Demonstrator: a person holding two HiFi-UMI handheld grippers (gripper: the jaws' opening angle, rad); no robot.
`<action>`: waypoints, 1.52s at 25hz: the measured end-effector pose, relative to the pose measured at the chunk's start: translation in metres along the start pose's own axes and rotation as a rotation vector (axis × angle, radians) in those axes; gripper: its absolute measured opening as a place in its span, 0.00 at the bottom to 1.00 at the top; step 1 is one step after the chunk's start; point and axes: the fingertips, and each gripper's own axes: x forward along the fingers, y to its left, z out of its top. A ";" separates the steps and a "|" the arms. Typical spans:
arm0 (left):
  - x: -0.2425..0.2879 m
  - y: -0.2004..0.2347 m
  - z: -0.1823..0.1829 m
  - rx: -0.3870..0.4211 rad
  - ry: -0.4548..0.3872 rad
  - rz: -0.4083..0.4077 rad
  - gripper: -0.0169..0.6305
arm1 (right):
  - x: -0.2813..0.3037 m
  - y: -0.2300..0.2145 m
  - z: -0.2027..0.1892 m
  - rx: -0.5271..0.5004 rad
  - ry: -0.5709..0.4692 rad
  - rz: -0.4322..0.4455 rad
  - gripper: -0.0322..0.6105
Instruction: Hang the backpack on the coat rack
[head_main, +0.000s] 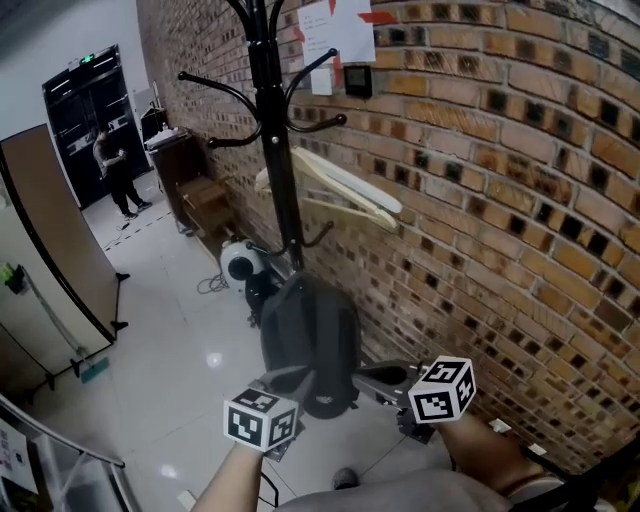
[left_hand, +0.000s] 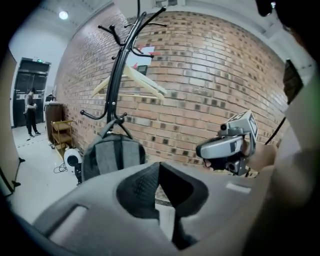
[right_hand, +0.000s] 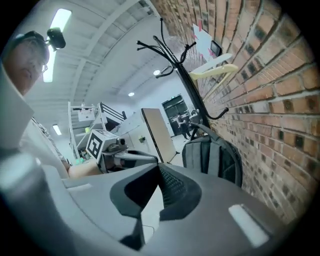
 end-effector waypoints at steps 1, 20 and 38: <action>-0.005 -0.020 -0.006 0.009 0.001 -0.013 0.03 | -0.011 0.017 -0.008 -0.012 0.001 0.012 0.05; -0.133 -0.337 -0.114 0.046 -0.093 -0.128 0.03 | -0.207 0.239 -0.150 -0.085 0.085 0.110 0.05; -0.185 -0.387 -0.128 0.029 -0.053 -0.113 0.03 | -0.226 0.298 -0.159 -0.092 0.085 0.167 0.05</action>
